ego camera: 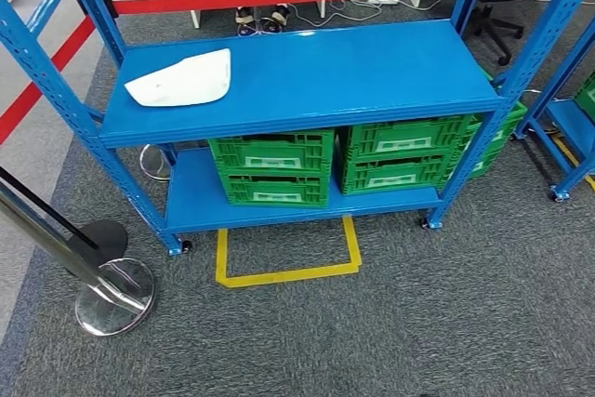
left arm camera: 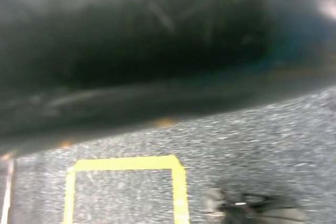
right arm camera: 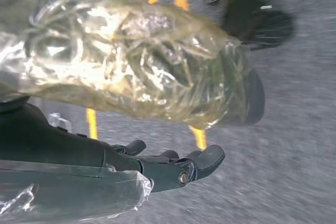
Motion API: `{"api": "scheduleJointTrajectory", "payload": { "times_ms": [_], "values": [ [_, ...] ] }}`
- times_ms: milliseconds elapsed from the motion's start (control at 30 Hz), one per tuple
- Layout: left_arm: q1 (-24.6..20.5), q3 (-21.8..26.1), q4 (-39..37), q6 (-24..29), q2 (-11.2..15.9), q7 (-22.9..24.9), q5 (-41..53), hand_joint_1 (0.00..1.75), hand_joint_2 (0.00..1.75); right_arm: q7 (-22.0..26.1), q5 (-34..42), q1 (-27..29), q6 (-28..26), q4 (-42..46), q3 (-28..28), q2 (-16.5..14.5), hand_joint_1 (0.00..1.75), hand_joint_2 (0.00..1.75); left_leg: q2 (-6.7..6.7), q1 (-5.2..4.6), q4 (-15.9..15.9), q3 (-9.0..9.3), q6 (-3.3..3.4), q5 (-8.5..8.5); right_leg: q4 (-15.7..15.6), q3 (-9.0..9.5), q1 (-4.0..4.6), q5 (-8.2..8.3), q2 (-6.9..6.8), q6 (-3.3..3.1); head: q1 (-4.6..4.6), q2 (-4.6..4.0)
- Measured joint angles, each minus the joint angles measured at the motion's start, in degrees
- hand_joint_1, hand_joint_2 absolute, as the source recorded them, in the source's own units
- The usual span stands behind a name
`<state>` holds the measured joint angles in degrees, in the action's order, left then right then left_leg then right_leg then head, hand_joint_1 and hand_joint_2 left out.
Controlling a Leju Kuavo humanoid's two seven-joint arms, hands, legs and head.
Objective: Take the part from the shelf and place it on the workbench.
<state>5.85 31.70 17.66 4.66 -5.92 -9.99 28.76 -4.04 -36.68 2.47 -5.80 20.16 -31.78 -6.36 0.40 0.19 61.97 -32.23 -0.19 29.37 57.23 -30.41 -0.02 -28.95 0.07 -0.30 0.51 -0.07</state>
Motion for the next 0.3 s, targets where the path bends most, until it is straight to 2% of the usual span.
{"api": "scheduleJointTrajectory", "payload": {
  "times_ms": [67,167,200,267,300],
  "values": [
    [0.7,-2.0,-0.1,-0.3,0.4,0.6,-1.9,0.00,0.00,0.3,2.4,-0.4,0.4,0.9,2.1,0.4,0.00,0.00,-0.01,-0.18,-4.1,1.71,0.47,-0.96,0.1,-0.22,0.22,-0.05,-0.11,0.45,-0.04,0.00],
    [1.5,-5.2,-0.2,-0.8,0.8,1.6,-4.9,0.00,0.00,0.7,6.3,-0.2,1.0,1.6,5.3,1.0,0.00,0.00,-0.02,-0.19,-4.9,1.81,1.17,-1.11,0.2,-0.59,0.19,-0.24,-0.28,1.40,-0.08,0.00],
    [1.5,-6.2,-0.2,-0.9,1.0,2.0,-5.9,0.00,0.00,0.8,7.5,0.0,1.1,1.7,6.3,1.2,0.00,0.00,0.02,-0.06,-5.2,1.90,1.48,-1.31,1.0,-1.03,0.16,-0.98,-0.24,1.71,-0.20,0.00],
    [1.3,-8.2,0.1,-1.2,1.3,2.5,-7.7,0.00,0.00,1.1,9.9,0.8,1.5,1.7,8.3,1.6,0.00,0.00,0.13,0.13,-5.6,1.92,1.94,-1.56,6.5,-3.60,-0.04,-4.34,-0.13,2.26,-0.49,0.00],
    [1.1,-8.7,0.3,-1.2,1.4,2.7,-8.1,0.00,0.00,1.1,10.5,1.1,1.6,1.7,8.7,1.7,0.00,0.00,0.14,0.14,-5.6,1.87,2.04,-1.57,8.4,-4.50,-0.11,-5.45,-0.13,2.39,-0.58,0.00]
  ]
}}
